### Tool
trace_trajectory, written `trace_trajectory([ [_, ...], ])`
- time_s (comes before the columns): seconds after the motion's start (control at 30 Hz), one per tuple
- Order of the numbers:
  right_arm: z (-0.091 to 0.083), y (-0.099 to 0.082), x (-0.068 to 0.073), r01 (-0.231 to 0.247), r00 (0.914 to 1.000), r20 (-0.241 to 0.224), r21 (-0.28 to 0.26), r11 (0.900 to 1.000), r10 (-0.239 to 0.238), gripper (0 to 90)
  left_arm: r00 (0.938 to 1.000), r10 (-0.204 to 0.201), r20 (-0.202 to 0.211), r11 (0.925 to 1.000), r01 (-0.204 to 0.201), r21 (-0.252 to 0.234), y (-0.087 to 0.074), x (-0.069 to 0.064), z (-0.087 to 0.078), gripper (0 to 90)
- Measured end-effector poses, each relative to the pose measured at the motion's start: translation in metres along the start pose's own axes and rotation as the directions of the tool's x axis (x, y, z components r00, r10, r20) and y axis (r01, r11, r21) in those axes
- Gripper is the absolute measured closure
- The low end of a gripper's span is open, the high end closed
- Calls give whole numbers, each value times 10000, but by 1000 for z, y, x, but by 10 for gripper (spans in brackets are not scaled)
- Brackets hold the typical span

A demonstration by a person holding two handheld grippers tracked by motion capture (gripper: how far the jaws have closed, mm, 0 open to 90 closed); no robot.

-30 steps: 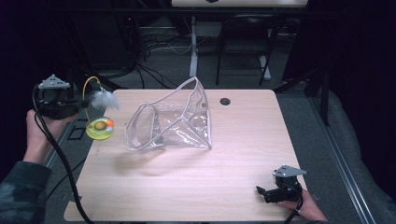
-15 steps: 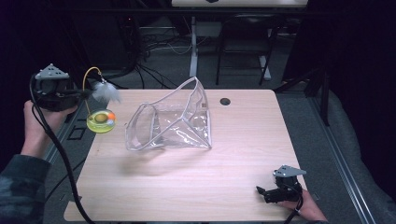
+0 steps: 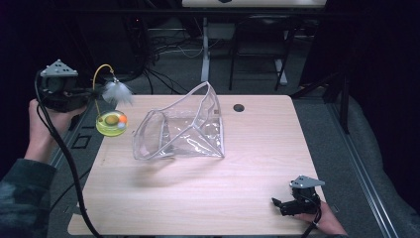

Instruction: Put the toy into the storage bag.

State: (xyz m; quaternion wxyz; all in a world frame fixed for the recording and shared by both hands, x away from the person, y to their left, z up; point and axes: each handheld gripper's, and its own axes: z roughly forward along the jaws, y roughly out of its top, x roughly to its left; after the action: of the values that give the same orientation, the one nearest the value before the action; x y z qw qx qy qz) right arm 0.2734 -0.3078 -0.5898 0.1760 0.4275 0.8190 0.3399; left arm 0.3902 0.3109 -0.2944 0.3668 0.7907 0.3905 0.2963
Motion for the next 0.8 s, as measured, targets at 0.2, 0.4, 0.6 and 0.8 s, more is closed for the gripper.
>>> trace_trajectory([
  [0.2, 0, 0, 0, 5, 10000, -53, 3, 10000, -5, 0, 9998, 173, 114, 9998, -172, -63, 8, -6, 2, 881],
  [0.4, 0, 0, 0, 10, 10000, 5, 2, 10000, -10, 0, 9992, 292, 286, 9995, -288, -132, 15, -13, 6, 881],
  [0.6, 0, 0, 0, 26, 10000, -8, 28, 10000, -26, 0, 9979, 394, 514, 9990, -381, -248, 22, -20, 11, 881],
  [0.8, 0, 0, 0, 11, 10000, -27, 11, 10000, -11, 0, 9949, 631, 791, 9979, -616, -210, 29, -30, 19, 881],
])
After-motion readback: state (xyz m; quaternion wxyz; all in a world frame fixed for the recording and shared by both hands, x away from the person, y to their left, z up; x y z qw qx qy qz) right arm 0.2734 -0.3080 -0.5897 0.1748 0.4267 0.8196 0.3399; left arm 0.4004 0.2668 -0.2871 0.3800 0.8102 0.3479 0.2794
